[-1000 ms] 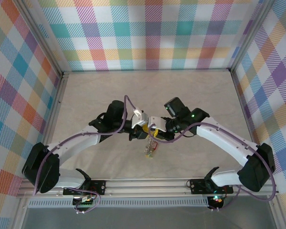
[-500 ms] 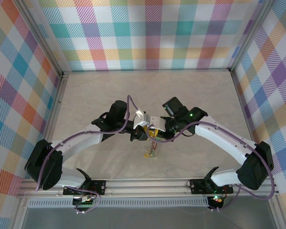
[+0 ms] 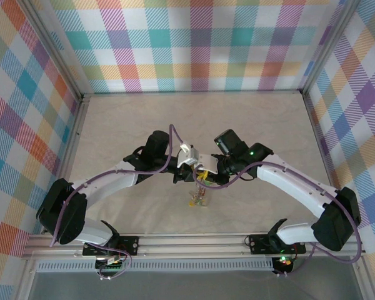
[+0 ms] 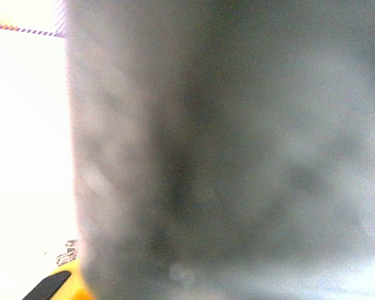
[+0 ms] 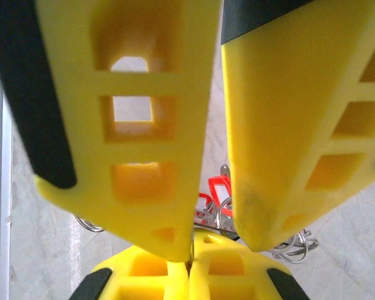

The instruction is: Put the keys on the keyring

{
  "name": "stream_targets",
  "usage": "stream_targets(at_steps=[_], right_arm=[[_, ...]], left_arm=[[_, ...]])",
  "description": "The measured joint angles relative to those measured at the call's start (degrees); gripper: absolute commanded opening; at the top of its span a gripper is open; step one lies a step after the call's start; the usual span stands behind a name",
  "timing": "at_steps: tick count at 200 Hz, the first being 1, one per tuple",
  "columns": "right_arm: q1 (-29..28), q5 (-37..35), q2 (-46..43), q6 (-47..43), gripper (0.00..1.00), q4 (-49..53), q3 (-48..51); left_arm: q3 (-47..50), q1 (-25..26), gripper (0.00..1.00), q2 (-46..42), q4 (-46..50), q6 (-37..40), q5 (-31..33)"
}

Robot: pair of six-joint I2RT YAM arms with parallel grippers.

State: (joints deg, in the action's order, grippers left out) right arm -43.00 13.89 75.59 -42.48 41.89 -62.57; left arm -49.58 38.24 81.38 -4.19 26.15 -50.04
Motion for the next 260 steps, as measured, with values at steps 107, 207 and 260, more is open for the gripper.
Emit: stream_targets(at_steps=[107,207,260], right_arm=[[0.0,-0.5,0.0,0.0,0.0,0.5,0.8],[0.2,0.0,-2.2,0.0,0.0,-1.3,2.3],[0.3,-0.2,-2.3,-0.2,0.0,-1.5,2.6]], left_arm=[[-0.1,0.0,0.29,0.8,2.3,3.8,-0.1],[-0.1,0.4,0.07,0.9,0.9,4.7,-1.6],[0.0,0.6,0.0,0.9,0.8,4.8,-1.7]])
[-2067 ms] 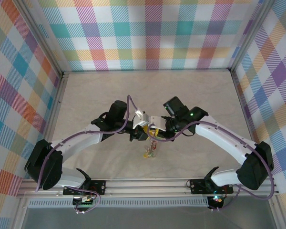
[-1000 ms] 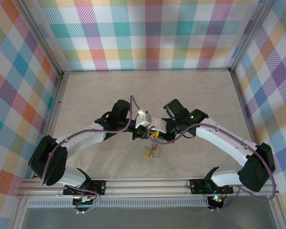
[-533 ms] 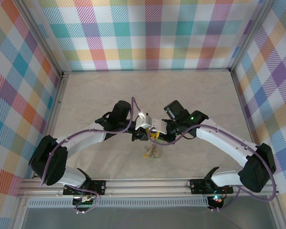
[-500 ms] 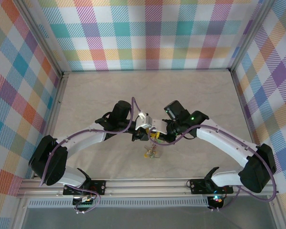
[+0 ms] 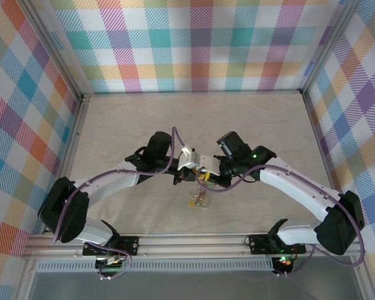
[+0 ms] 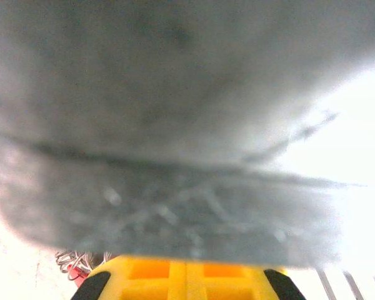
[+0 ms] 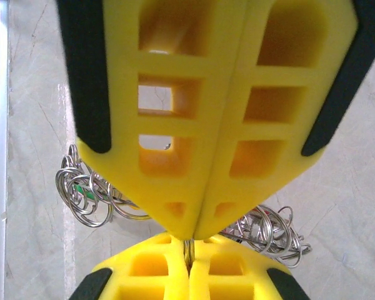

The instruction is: Put the keys on the keyring

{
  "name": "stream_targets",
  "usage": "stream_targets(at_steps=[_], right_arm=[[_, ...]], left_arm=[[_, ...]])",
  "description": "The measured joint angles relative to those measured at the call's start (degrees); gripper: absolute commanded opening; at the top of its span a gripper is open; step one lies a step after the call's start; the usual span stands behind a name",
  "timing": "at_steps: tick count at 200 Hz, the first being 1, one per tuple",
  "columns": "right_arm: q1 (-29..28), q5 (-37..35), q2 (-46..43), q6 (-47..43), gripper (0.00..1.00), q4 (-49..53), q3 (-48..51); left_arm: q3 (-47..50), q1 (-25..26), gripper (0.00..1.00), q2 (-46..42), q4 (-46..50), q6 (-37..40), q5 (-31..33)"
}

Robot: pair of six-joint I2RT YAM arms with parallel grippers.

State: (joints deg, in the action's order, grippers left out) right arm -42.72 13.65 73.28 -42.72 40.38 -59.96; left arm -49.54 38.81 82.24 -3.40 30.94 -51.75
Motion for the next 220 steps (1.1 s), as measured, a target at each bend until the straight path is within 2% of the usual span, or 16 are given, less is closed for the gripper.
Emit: stream_targets(at_steps=[19,30,52,93,110,154,220], right_arm=[[0.0,0.0,-0.4,-0.1,0.04,-0.3,0.3],[0.0,0.0,-0.9,-0.2,0.13,-0.7,0.7],[0.0,0.8,-2.5,-0.1,0.23,-2.7,2.3],[1.9,4.5,-6.4,0.8,0.22,-7.8,4.9],[2.4,5.4,-7.5,1.6,0.28,-9.5,6.0],[4.3,6.5,-9.7,2.4,0.32,-11.2,9.2],[6.1,9.1,-11.5,4.0,0.27,-11.5,10.6]], left_arm=[[0.2,0.1,0.0,-0.3,-0.1,0.0,0.3],[0.3,0.1,0.0,-0.5,-0.2,0.0,0.2],[0.7,0.1,0.0,-0.6,-1.2,-0.7,0.2],[3.7,-0.7,0.0,-0.6,-5.9,-6.2,0.3],[3.9,-1.0,0.0,-0.7,-6.9,-7.6,0.4],[4.1,-1.4,0.0,-1.3,-10.3,-10.3,0.3],[4.4,-1.6,0.0,-1.4,-12.2,-12.1,-0.1]])
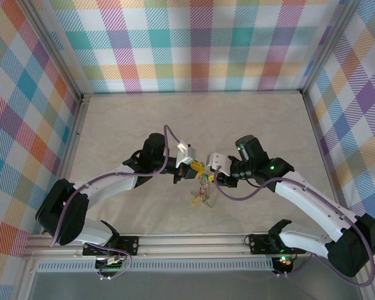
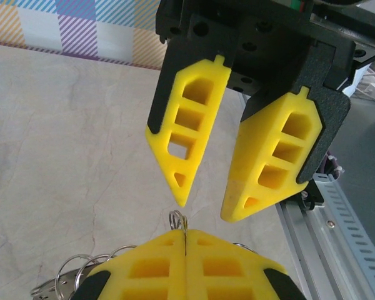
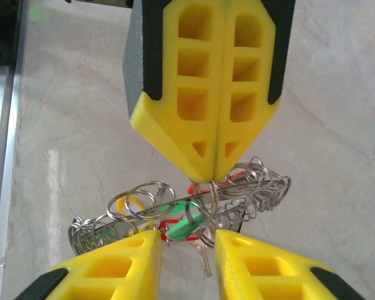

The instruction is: Put the keys on the keyring

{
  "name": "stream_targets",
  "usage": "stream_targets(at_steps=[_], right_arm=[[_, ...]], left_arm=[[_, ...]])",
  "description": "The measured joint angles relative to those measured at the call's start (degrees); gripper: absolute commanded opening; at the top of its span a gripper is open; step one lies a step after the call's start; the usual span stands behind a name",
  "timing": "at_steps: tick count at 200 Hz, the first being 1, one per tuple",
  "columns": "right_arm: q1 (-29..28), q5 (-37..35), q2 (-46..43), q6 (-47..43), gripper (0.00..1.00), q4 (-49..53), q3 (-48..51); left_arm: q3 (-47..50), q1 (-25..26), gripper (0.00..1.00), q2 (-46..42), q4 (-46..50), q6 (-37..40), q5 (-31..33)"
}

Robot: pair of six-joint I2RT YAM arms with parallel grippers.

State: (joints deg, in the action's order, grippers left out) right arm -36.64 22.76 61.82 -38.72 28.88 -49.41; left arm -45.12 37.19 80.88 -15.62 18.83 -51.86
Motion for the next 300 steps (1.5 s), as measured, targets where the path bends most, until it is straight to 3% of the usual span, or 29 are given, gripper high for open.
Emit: stream_targets(at_steps=[96,120,170,216,300], right_arm=[[0.3,2.8,2.1,3.7,0.31,-5.7,2.4],[0.8,2.8,1.1,3.8,0.38,-6.4,2.9],[2.6,1.7,-3.3,4.0,0.38,-7.2,4.0],[2.6,3.5,-0.6,4.3,0.38,-8.4,4.0],[2.6,8.8,4.9,7.1,0.16,-12.5,4.0]], left_arm=[[0.8,-0.4,0.0,0.0,-1.7,-1.7,-0.1],[0.8,-0.5,0.0,0.0,-2.7,-1.7,-0.1],[0.9,-0.5,0.0,0.0,-3.3,-1.7,-0.2],[0.9,-0.5,0.0,0.0,-4.1,-1.7,-0.2],[0.9,-0.5,0.0,0.0,-5.1,-3.0,-0.7]])
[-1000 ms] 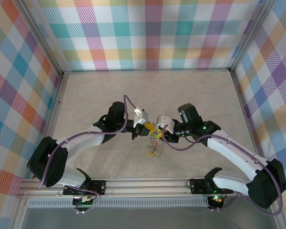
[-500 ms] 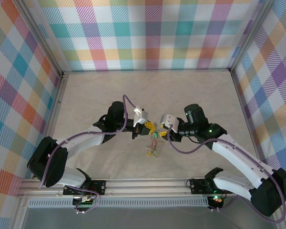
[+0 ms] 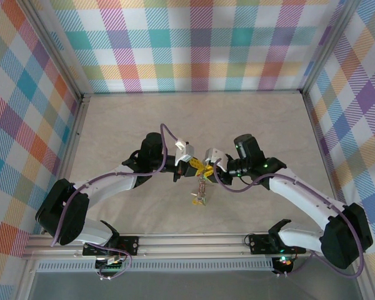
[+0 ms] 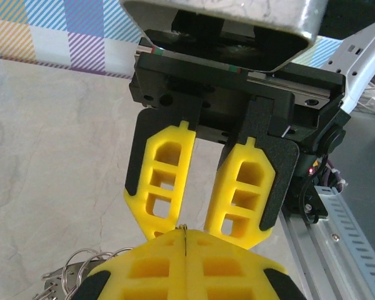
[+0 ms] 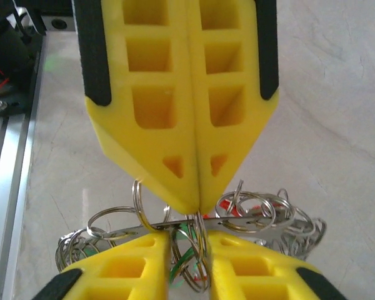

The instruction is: Put the keys on the keyring

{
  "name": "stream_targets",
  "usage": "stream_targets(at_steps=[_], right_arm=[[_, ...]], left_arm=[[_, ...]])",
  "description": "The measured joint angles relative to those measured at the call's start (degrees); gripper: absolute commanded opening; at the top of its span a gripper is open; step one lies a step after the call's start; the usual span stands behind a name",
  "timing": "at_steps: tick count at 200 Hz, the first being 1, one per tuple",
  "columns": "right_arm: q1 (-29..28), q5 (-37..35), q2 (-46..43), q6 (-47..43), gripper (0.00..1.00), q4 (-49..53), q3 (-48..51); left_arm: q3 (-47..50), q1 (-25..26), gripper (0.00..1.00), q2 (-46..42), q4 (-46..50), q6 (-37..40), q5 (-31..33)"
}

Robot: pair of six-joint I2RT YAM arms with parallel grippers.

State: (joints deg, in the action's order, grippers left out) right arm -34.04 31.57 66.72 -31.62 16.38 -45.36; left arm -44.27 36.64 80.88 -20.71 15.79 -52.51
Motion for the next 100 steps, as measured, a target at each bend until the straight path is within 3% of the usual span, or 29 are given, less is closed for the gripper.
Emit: stream_targets(at_steps=[35,73,100], right_arm=[[0.4,1.7,0.7,1.4,0.0,-0.7,0.0],[0.4,1.9,1.0,0.8,0.0,0.0,0.0],[0.3,1.2,2.1,-1.0,0.0,5.0,-2.2]], left_arm=[[0.0,-0.1,0.0,0.2,-0.7,-0.2,-0.5],[-0.2,-0.1,0.0,0.3,1.3,1.4,-0.4],[-3.3,0.1,0.11,0.3,10.8,7.4,0.3]])
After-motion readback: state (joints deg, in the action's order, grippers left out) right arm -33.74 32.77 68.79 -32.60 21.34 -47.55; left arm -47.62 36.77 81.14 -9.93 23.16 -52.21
